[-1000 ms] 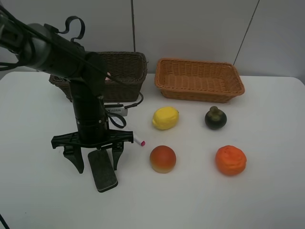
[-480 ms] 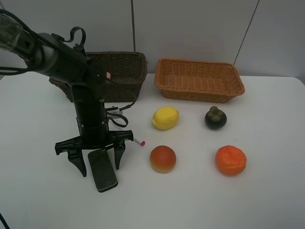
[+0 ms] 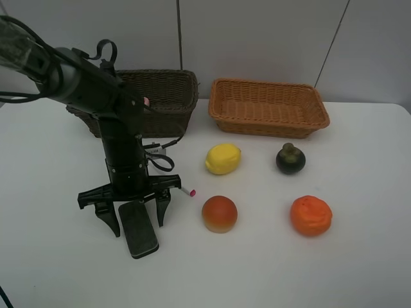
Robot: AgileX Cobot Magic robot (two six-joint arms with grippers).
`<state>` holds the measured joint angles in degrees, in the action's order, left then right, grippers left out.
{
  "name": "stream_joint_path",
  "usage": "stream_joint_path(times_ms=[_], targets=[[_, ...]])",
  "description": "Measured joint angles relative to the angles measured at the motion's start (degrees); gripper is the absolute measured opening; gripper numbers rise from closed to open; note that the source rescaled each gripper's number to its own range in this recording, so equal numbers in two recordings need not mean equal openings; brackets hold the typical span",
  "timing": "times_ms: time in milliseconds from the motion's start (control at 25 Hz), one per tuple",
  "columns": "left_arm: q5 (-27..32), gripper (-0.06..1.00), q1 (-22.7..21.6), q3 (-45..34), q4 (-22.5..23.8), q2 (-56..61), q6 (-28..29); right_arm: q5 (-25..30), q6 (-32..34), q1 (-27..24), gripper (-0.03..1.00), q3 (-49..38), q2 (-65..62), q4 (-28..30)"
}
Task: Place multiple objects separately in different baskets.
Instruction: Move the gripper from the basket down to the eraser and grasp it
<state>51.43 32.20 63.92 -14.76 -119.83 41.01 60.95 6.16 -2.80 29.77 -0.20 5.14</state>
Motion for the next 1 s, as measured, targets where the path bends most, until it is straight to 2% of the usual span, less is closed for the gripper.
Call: stream_joint_path(times_ms=[200,480,560,680,1000], targets=[[3.6,0.9,0.0,0.6,-1.6,-1.9,-0.4,0.0,0.0,0.0,1.0,0.0,0.0,0.0],[3.9,0.89,0.0,0.7,-1.7,-2.1,-3.4,0.0,0.0,0.0,1.0,0.0,0.0,0.0],[3.4,0.84,0.0,0.7,-1.7,-2.1,-3.7,0.0,0.0,0.0,1.0,0.0,0.0,0.0],[2.5,0.6,0.1,0.7,-1.9,-2.1,-4.3,0.0,0.0,0.0,1.0,0.0,0.0,0.0],[2.2,0.6,0.1,0.7,-1.7,-2.1,-6.1,0.0,0.0,0.0,1.0,0.0,0.0,0.0]])
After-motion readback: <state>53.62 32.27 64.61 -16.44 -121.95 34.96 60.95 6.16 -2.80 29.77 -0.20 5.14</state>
